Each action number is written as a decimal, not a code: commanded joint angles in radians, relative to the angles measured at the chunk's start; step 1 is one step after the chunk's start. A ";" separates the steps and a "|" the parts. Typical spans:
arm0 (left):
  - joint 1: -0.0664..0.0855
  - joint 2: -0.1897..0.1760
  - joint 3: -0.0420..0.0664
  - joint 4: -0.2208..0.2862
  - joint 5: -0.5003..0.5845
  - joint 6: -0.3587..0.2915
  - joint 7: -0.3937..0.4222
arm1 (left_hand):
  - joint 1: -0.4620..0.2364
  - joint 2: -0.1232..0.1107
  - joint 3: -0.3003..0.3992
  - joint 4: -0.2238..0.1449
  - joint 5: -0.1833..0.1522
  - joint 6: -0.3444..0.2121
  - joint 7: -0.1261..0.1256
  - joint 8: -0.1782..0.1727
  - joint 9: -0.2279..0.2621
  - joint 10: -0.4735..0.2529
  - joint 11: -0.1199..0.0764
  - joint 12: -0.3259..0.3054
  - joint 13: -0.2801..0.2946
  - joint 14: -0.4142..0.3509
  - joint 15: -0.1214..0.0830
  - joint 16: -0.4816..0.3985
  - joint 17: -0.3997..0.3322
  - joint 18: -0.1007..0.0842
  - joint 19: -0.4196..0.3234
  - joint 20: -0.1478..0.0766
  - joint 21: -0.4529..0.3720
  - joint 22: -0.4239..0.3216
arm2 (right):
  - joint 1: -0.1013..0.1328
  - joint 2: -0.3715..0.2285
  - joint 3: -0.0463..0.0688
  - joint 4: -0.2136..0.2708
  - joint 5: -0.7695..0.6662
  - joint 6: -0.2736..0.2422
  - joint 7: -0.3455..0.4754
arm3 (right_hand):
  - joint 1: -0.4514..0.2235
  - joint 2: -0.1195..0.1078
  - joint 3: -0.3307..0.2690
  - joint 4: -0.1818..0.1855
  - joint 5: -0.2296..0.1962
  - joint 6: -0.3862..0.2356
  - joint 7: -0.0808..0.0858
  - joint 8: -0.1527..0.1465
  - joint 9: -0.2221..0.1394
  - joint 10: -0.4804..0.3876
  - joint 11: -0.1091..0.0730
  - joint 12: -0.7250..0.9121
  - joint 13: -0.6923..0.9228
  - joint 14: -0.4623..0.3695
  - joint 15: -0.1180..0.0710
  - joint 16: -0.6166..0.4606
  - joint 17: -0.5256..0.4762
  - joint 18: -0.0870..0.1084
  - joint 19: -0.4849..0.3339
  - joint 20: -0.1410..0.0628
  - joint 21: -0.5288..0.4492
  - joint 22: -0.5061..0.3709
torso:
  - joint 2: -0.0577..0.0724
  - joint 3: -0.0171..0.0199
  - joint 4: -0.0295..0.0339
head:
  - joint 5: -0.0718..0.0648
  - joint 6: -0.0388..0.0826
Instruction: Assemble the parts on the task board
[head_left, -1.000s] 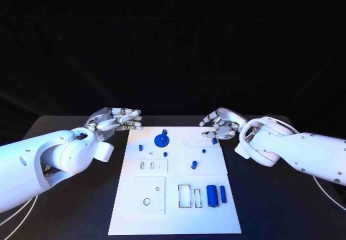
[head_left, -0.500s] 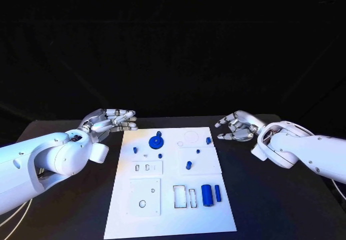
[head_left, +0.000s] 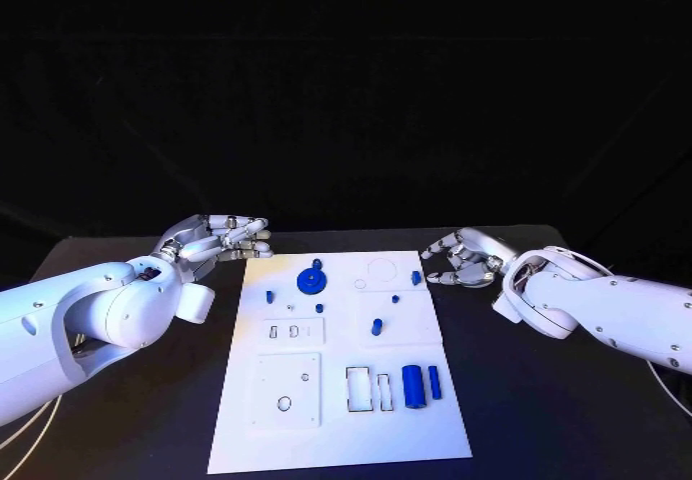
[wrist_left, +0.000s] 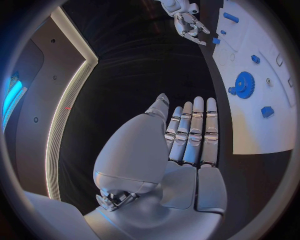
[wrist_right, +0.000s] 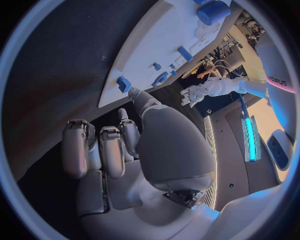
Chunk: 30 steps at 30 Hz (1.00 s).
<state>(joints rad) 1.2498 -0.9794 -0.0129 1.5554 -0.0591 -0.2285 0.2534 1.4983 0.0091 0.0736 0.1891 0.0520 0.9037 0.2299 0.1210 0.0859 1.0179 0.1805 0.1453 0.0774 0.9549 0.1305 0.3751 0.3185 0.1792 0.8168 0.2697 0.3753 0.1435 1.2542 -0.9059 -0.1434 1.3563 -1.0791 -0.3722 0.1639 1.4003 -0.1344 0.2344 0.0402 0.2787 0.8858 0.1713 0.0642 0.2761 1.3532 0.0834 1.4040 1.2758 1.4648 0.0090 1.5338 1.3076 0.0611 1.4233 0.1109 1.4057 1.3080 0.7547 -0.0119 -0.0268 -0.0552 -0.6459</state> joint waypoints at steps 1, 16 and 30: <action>0.001 0.000 0.001 0.003 0.005 0.011 0.007 | -0.012 0.002 0.002 0.006 -0.002 -0.005 0.008 0.002 0.001 -0.004 -0.003 0.004 0.002 0.006 -0.002 -0.005 -0.002 0.004 0.000 0.004 -0.004 -0.002 | -0.003 0.004 0.000 -0.001 -0.039 0.002 0.002 | -0.002 0.006 -0.006 0.001 0.007 0.006 0.001 0.003 0.001 0.003 0.002 0.001 0.001 0.088 0.001 0.001 0.190 -0.005 0.002 0.005 0.002 0.066 | -0.001 -0.0002 -0.0023 | -0.001 -0.003; 0.001 -0.002 0.001 0.007 0.005 0.013 0.006 | -0.012 0.002 0.002 0.006 -0.002 -0.005 0.008 0.002 0.001 -0.004 -0.003 0.004 0.002 0.006 -0.002 -0.005 -0.002 0.004 0.000 0.004 -0.004 -0.002 | -0.010 0.036 -0.001 -0.022 -0.063 -0.004 -0.031 | -0.007 0.017 -0.006 0.005 0.008 0.021 0.002 0.007 0.003 0.007 0.002 0.004 0.006 0.089 0.001 0.003 0.193 -0.006 0.006 0.006 0.006 0.071 | 0.000 0.0007 0.0020 | 0.002 -0.012; 0.001 -0.007 0.001 0.007 0.005 0.011 0.006 | -0.012 0.002 0.002 0.006 -0.002 -0.005 0.008 0.002 0.002 -0.003 -0.003 0.004 0.002 0.007 -0.002 -0.005 -0.002 0.004 0.001 0.004 -0.004 -0.002 | -0.018 0.056 -0.002 -0.028 -0.072 0.003 -0.061 | -0.011 0.025 -0.006 0.009 0.007 0.037 0.000 0.010 0.004 0.009 0.001 0.006 0.009 0.090 0.001 0.004 0.195 -0.007 0.008 0.006 0.007 0.074 | -0.002 0.0007 0.0000 | 0.007 -0.020</action>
<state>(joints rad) 1.2498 -0.9869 -0.0129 1.5610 -0.0583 -0.2285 0.2529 1.4983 0.0091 0.0762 0.1917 0.0520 0.9037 0.2299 0.1210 0.0858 1.0179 0.1805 0.1454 0.0780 0.9549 0.1305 0.3752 0.3179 0.1792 0.8167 0.2697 0.3754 0.1428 1.2369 -0.8524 -0.1455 1.3301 -1.1340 -0.3756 0.1202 1.3858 -0.1200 0.2289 0.0457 0.2826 0.9165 0.1697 0.0692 0.2794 1.3568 0.0868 1.4040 1.2837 1.4648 0.0090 1.5338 1.3073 0.0609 1.4271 0.1146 1.4113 1.3076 0.7539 -0.0115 -0.0266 -0.0482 -0.6638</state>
